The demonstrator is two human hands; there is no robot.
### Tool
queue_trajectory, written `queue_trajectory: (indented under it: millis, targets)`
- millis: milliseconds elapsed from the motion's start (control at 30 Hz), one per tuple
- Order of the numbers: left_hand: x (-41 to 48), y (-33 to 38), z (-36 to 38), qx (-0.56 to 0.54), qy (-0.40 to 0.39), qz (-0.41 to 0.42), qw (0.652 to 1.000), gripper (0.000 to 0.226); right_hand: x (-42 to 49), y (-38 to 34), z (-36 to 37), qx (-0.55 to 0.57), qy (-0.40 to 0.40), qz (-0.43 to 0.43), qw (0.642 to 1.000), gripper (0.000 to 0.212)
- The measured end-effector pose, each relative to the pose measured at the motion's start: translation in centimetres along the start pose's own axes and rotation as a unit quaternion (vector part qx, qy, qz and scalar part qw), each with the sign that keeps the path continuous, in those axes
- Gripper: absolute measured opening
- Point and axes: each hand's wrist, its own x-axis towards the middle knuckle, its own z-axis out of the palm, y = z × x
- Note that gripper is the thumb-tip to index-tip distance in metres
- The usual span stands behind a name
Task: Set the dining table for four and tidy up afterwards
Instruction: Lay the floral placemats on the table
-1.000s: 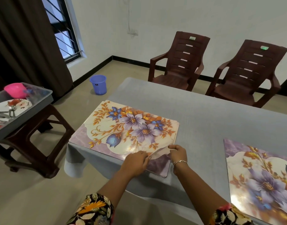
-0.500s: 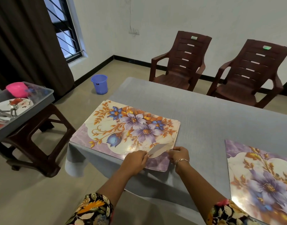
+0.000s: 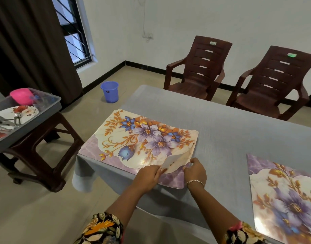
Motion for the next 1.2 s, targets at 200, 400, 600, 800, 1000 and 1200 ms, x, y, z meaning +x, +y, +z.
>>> queue_trajectory:
  millis: [200,400,600,800,1000,1200]
  targets:
    - [0.1,-0.2,-0.1,-0.005,-0.001,0.002,1.000,0.043,-0.6,0.6,1.2,-0.083,-0.055,-0.025,0.995,0.037]
    - [0.4,-0.6,0.1,0.002,-0.006,0.003,1.000,0.043,-0.4,0.1,0.9,0.038,0.009,-0.022,0.999,0.035]
    - [-0.1,-1.1,0.1,0.002,-0.008,0.031,0.999,0.037,0.5,-1.0,0.2,0.344,-0.123,0.091,0.926,0.031]
    - [-1.2,-1.9,0.3,0.020,-0.025,0.056,0.998,0.044,2.8,0.3,-0.4,0.262,-0.207,0.111,0.936,0.031]
    - [-1.0,-3.4,0.0,-0.035,0.278,-0.105,0.954,0.061,4.3,0.3,-0.4,0.374,-0.242,0.033,0.894,0.043]
    - [0.2,-5.5,-7.7,-0.374,0.436,-0.271,0.773,0.071,5.9,-4.1,1.6,0.372,-0.262,-0.061,0.888,0.046]
